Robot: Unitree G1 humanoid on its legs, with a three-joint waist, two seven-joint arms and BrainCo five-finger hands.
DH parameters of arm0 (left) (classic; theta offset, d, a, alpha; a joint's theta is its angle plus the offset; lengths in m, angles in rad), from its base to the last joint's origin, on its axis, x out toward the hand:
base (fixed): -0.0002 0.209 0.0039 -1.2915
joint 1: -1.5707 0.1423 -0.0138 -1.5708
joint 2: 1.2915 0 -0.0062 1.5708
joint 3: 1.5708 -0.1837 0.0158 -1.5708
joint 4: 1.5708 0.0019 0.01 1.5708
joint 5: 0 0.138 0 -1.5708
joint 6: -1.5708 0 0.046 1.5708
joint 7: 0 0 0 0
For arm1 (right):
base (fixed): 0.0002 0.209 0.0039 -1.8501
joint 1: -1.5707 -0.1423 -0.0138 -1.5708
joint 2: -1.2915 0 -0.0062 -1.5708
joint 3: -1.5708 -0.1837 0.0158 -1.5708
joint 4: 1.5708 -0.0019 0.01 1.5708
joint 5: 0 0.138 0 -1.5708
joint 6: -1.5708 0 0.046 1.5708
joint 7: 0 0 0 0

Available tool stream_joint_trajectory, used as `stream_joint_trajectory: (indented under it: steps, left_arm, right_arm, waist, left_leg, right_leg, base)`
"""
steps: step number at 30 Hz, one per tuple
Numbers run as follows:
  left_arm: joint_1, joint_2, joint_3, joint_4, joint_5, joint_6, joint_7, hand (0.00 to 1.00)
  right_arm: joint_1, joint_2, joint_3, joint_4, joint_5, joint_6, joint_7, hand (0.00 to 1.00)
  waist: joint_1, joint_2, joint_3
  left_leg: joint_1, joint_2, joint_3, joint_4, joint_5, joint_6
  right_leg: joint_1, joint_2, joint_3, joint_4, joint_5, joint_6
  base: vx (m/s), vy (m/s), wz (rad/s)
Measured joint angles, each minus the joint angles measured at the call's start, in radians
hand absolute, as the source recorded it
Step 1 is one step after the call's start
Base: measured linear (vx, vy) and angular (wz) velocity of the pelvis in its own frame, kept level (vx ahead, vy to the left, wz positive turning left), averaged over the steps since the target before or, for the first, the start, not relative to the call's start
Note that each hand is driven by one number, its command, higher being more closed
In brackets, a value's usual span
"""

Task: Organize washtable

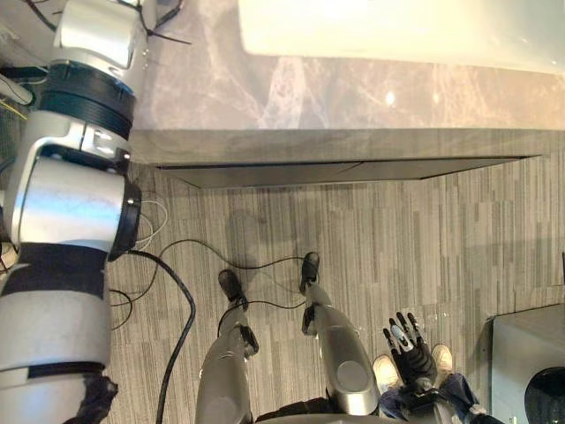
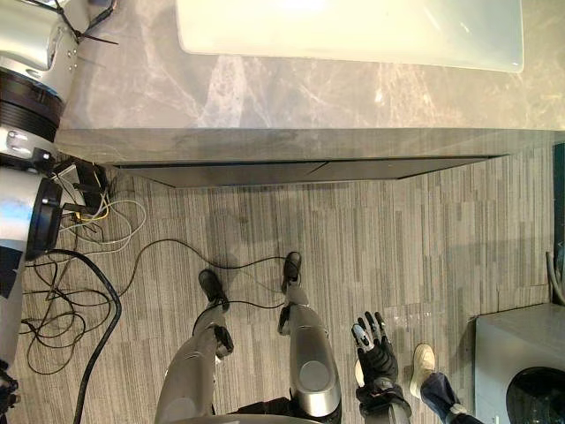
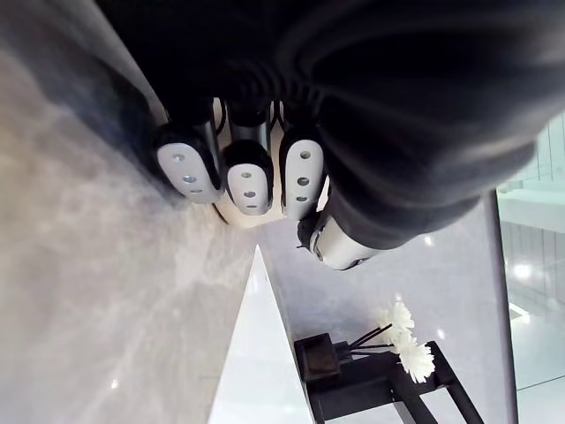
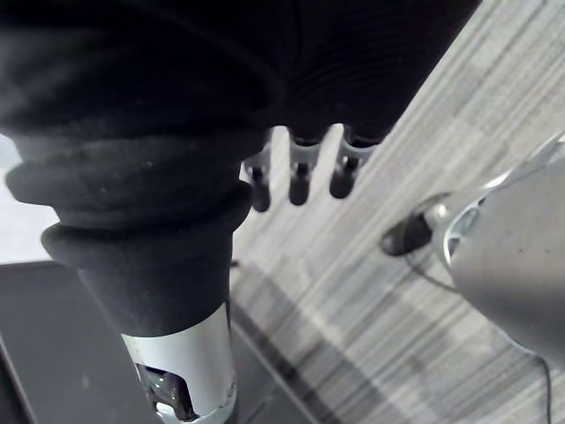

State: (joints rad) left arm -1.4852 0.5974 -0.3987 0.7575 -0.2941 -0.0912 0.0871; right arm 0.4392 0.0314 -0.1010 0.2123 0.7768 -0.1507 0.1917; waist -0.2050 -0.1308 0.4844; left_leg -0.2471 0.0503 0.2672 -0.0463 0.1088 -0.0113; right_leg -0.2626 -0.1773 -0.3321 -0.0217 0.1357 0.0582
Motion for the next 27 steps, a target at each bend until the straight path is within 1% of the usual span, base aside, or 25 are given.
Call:
stream_joint_trajectory:
  steps: [2,3,5,6,7,8,9,10,11,12,13,14,15,16,17,19,20,21,22,23,24,25,27]
  left_arm:
    - [0.064,-0.024,0.000,-0.073,-0.009,-0.001,-0.004,1.00]
    - [0.109,-0.041,0.000,-0.120,-0.020,-0.002,-0.023,1.00]
    - [0.153,-0.057,0.000,-0.164,-0.030,-0.003,-0.028,1.00]
    - [0.196,-0.077,-0.001,-0.200,-0.048,-0.003,-0.041,1.00]
    - [0.244,-0.100,-0.003,-0.237,-0.051,-0.004,-0.048,1.00]
    - [0.271,-0.111,-0.003,-0.259,-0.056,-0.005,-0.052,1.00]
    - [0.336,-0.125,-0.007,-0.307,-0.073,-0.008,-0.070,1.00]
    - [0.406,-0.124,-0.022,-0.357,-0.089,-0.012,-0.081,1.00]
    - [0.443,-0.123,-0.024,-0.380,-0.093,-0.014,-0.091,1.00]
    - [0.536,-0.121,-0.023,-0.433,-0.119,-0.017,-0.109,1.00]
    - [0.612,-0.122,-0.023,-0.474,-0.138,-0.019,-0.119,0.00]
    - [0.722,-0.122,-0.019,-0.536,-0.161,-0.027,-0.135,0.00]
    - [0.790,-0.123,-0.014,-0.573,-0.172,-0.030,-0.142,0.00]
    - [0.916,-0.128,0.007,-0.638,-0.190,-0.035,-0.159,0.00]
    - [1.040,-0.147,0.035,-0.687,-0.205,-0.036,-0.176,0.00]
    - [1.206,-0.195,0.067,-0.730,-0.207,-0.036,-0.193,0.00]
    - [1.304,-0.216,0.075,-0.748,-0.207,-0.035,-0.201,0.00]
    - [1.352,-0.229,0.082,-0.753,-0.207,-0.035,-0.207,0.00]
    - [1.440,-0.255,0.101,-0.757,-0.207,-0.035,-0.218,0.00]
    - [1.480,-0.270,0.109,-0.758,-0.207,-0.034,-0.220,0.00]
    - [1.556,-0.306,0.131,-0.758,-0.207,-0.031,-0.228,0.00]
    - [1.621,-0.344,0.154,-0.758,-0.207,-0.029,-0.239,0.00]
    - [1.709,-0.389,0.185,-0.756,-0.220,-0.028,-0.243,0.00]
  right_arm:
    - [0.000,-0.001,-0.001,-0.001,-0.001,0.000,-0.001,0.00]
    - [0.000,-0.001,-0.003,0.000,-0.002,0.001,-0.005,0.00]
    - [-0.001,-0.001,-0.007,0.000,-0.003,0.002,-0.014,0.00]
    - [-0.001,-0.002,-0.020,0.001,-0.003,0.003,-0.015,0.00]
    - [-0.001,-0.004,-0.033,0.001,-0.005,0.003,-0.016,0.00]
    - [-0.001,-0.004,-0.041,0.002,-0.009,0.004,-0.016,0.00]
    - [-0.001,-0.008,-0.055,0.005,-0.015,0.004,-0.016,0.00]
    - [-0.002,-0.014,-0.061,0.011,-0.023,0.006,-0.017,0.00]
    - [-0.002,-0.015,-0.064,0.013,-0.026,0.006,-0.016,0.00]
    - [-0.005,-0.016,-0.074,0.020,-0.035,0.007,-0.016,0.00]
    - [-0.007,-0.016,-0.083,0.032,-0.042,0.007,-0.015,0.00]
    - [-0.009,-0.019,-0.095,0.058,-0.044,0.007,-0.016,0.00]
    - [-0.010,-0.021,-0.100,0.071,-0.045,0.007,-0.016,0.00]
    - [-0.014,-0.018,-0.113,0.100,-0.053,0.008,-0.017,0.00]
    - [-0.015,-0.016,-0.125,0.129,-0.063,0.008,-0.017,0.00]
    - [-0.016,-0.019,-0.148,0.178,-0.081,0.009,-0.019,0.00]
    - [-0.021,-0.019,-0.166,0.206,-0.087,0.010,-0.019,0.00]
    - [-0.021,-0.019,-0.171,0.215,-0.091,0.010,-0.020,0.00]
    - [-0.022,-0.021,-0.177,0.229,-0.101,0.012,-0.022,0.00]
    - [-0.022,-0.022,-0.178,0.238,-0.103,0.014,-0.023,0.00]
    - [-0.021,-0.022,-0.179,0.255,-0.112,0.018,-0.023,0.00]
    - [-0.021,-0.022,-0.181,0.279,-0.120,0.022,-0.024,0.00]
    - [-0.022,-0.018,-0.186,0.309,-0.122,0.025,-0.027,0.00]
  waist:
    - [0.002,0.002,-0.001]
    - [0.004,0.004,-0.002]
    - [0.008,0.012,-0.006]
    - [0.014,0.026,-0.014]
    - [0.026,0.045,-0.023]
    - [0.028,0.055,-0.029]
    - [0.027,0.079,-0.050]
    - [0.032,0.098,-0.072]
    - [0.033,0.104,-0.081]
    - [0.039,0.114,-0.101]
    - [0.046,0.121,-0.119]
    - [0.056,0.127,-0.150]
    - [0.057,0.133,-0.164]
    - [0.058,0.135,-0.188]
    - [0.068,0.135,-0.211]
    - [0.087,0.137,-0.251]
    - [0.087,0.138,-0.269]
    - [0.087,0.138,-0.280]
    - [0.092,0.138,-0.298]
    - [0.096,0.138,-0.309]
    - [0.108,0.139,-0.320]
    - [0.111,0.139,-0.335]
    - [0.112,0.140,-0.355]
  left_leg:
    - [0.017,-0.001,-0.014,-0.007,0.000,0.000]
    - [0.030,-0.001,-0.021,-0.013,0.000,0.000]
    - [0.047,-0.003,-0.024,-0.023,0.002,-0.001]
    - [0.057,-0.005,-0.032,-0.024,0.004,-0.001]
    - [0.073,-0.007,-0.033,-0.026,0.005,-0.001]
    - [0.081,-0.009,-0.036,-0.026,0.005,-0.001]
    - [0.092,-0.011,-0.049,-0.027,0.005,-0.001]
    - [0.107,-0.011,-0.056,-0.029,0.005,-0.002]
    - [0.117,-0.012,-0.060,-0.029,0.005,-0.002]
    - [0.142,-0.012,-0.066,-0.030,0.004,-0.003]
    - [0.159,-0.012,-0.070,-0.033,0.002,-0.004]
    - [0.179,-0.009,-0.073,-0.038,-0.002,-0.010]
    - [0.191,-0.006,-0.077,-0.043,-0.005,-0.012]
    - [0.210,-0.002,-0.080,-0.045,-0.011,-0.017]
    - [0.226,0.001,-0.086,-0.045,-0.016,-0.021]
    - [0.240,0.003,-0.094,-0.045,-0.019,-0.024]
    - [0.253,0.004,-0.101,-0.045,-0.019,-0.024]
    - [0.256,0.004,-0.101,-0.045,-0.019,-0.025]
    - [0.266,0.005,-0.102,-0.045,-0.019,-0.025]
    - [0.268,0.005,-0.102,-0.045,-0.020,-0.026]
    - [0.279,0.006,-0.102,-0.045,-0.021,-0.028]
    - [0.282,0.006,-0.104,-0.045,-0.023,-0.031]
    - [0.283,0.006,-0.113,-0.046,-0.023,-0.031]
  right_leg:
    - [0.020,0.001,-0.011,0.001,-0.009,-0.007]
    - [0.035,0.000,-0.018,0.002,-0.013,-0.006]
    - [0.048,0.000,-0.023,0.003,-0.016,-0.005]
    - [0.059,-0.001,-0.027,0.006,-0.018,-0.003]
    - [0.076,-0.003,-0.029,0.008,-0.020,0.002]
    - [0.086,-0.004,-0.032,0.008,-0.024,0.006]
    - [0.104,-0.007,-0.049,0.010,-0.030,0.010]
    - [0.122,-0.008,-0.054,0.011,-0.036,0.012]
    - [0.134,-0.008,-0.056,0.012,-0.041,0.014]
    - [0.160,-0.010,-0.062,0.019,-0.053,0.017]
    - [0.177,-0.010,-0.066,0.022,-0.061,0.019]
    - [0.196,-0.007,-0.069,0.023,-0.070,0.026]
    - [0.208,-0.005,-0.075,0.024,-0.075,0.025]
    - [0.227,-0.002,-0.081,0.031,-0.086,0.025]
    - [0.242,-0.001,-0.081,0.037,-0.099,0.026]
    - [0.259,0.001,-0.089,0.039,-0.110,0.022]
    - [0.280,0.001,-0.104,0.039,-0.115,0.020]
    - [0.286,0.001,-0.107,0.039,-0.117,0.021]
    - [0.297,0.002,-0.110,0.039,-0.120,0.021]
    - [0.299,0.002,-0.109,0.039,-0.120,0.021]
    - [0.310,0.002,-0.109,0.039,-0.122,0.023]
    - [0.314,0.003,-0.112,0.040,-0.125,0.027]
    - [0.322,0.002,-0.124,0.039,-0.127,0.029]
  base:
    - [0.01,0.023,0.15]
    - [0.01,0.024,0.13]
    - [0.03,0.025,0.10]
    - [0.07,0.027,0.08]
    - [0.08,0.027,0.10]
    - [0.10,0.022,0.20]
    - [0.11,0.016,0.27]
    - [0.13,0.012,0.27]
    - [0.10,0.004,0.18]
    - [0.08,-0.005,0.12]
    - [0.06,-0.010,0.10]
    - [0.06,-0.013,0.10]
    - [0.05,-0.012,0.14]
    - [0.04,-0.008,0.12]
    - [0.03,-0.011,0.10]
    - [0.02,-0.014,0.13]
    - [0.02,-0.009,0.23]
    - [0.01,-0.005,0.21]
    - [0.00,0.002,0.06]
    - [0.00,0.000,0.00]
    - [0.00,0.000,0.00]
    - [-0.02,-0.001,0.05]
    - [-0.02,-0.002,0.16]
